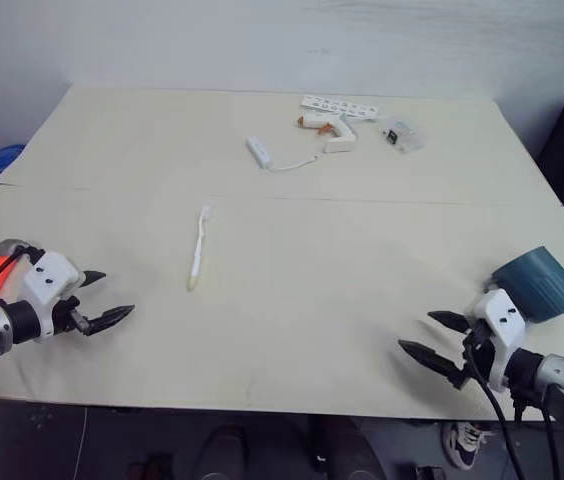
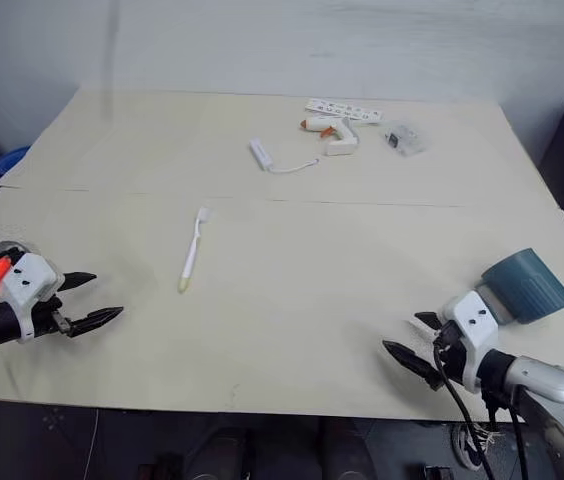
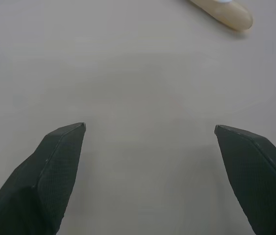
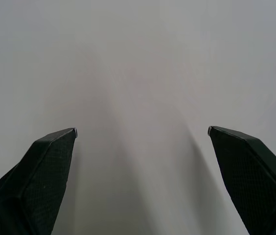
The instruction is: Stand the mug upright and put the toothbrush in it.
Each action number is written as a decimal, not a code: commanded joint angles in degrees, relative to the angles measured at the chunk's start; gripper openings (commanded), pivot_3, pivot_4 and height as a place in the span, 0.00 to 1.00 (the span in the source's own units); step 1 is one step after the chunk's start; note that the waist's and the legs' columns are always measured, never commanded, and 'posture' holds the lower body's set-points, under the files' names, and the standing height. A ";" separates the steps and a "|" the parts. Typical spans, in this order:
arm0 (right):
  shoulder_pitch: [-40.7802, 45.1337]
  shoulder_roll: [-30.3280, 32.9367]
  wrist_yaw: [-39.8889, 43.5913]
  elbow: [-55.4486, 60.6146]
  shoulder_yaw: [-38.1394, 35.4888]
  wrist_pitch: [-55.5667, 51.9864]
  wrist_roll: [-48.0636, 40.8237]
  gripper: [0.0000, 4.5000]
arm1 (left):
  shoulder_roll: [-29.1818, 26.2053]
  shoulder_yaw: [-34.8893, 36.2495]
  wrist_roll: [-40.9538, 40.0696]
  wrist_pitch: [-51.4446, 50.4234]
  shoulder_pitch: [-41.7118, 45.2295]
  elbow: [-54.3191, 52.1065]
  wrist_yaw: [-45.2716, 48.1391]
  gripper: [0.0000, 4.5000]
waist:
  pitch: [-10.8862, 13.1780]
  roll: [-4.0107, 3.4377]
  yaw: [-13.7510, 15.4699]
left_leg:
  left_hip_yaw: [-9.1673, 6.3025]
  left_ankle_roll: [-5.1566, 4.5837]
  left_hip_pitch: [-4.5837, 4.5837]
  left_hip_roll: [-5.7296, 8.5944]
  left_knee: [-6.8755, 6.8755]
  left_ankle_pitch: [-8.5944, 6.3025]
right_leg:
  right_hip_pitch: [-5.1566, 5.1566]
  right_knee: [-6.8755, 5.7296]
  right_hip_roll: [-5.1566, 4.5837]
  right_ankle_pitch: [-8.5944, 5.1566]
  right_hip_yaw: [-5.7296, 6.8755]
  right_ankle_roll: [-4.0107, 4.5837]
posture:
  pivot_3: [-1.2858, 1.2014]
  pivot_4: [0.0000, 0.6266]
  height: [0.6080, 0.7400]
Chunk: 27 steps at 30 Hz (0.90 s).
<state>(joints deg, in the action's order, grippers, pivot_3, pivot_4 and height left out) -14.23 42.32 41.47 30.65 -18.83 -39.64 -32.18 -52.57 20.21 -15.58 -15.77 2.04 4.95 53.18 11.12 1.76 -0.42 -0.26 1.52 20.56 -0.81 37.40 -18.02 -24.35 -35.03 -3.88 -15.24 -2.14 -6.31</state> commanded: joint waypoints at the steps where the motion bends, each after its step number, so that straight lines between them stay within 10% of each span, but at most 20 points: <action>1: 0.71 -0.18 -0.69 0.67 -1.70 -0.39 -1.16 1.00 | -0.96 1.76 -1.28 -0.32 0.97 -0.95 0.17 1.00 | 0.00 0.00 0.02 | 0.00 0.00 -0.01 0.00 0.00 0.00 | 0.00 -0.01 0.00 0.00 0.00 0.00 | 0.52 0.24 1.00; 14: 10.11 -2.85 -20.07 7.63 -2.71 -15.75 -0.01 1.00 | -0.65 -9.77 -22.95 -22.54 20.07 -20.46 12.59 1.00 | 0.00 0.00 0.03 | -0.08 0.02 0.11 0.11 0.19 -0.02 | -0.03 -0.08 0.00 0.07 -0.07 -0.06 | 0.52 0.24 1.00; 27: 13.21 4.72 -27.41 5.82 -6.93 -30.48 8.09 1.00 | 10.93 -29.48 -16.51 -17.29 37.32 -17.39 19.00 1.00 | -0.02 -0.04 -0.14 | 0.00 0.00 0.14 0.16 0.31 -0.01 | -0.05 -0.14 0.50 0.04 -0.35 -0.02 | 0.52 0.24 1.00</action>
<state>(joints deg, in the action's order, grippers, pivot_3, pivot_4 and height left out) -1.25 46.03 14.03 36.44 -23.64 -70.43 -25.45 -41.67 -9.33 -32.87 -34.24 38.49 -12.76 71.54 11.10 1.72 -0.56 -0.25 1.51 20.68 -0.67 37.71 -18.04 -24.40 -35.17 -3.37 -15.20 -2.51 -6.32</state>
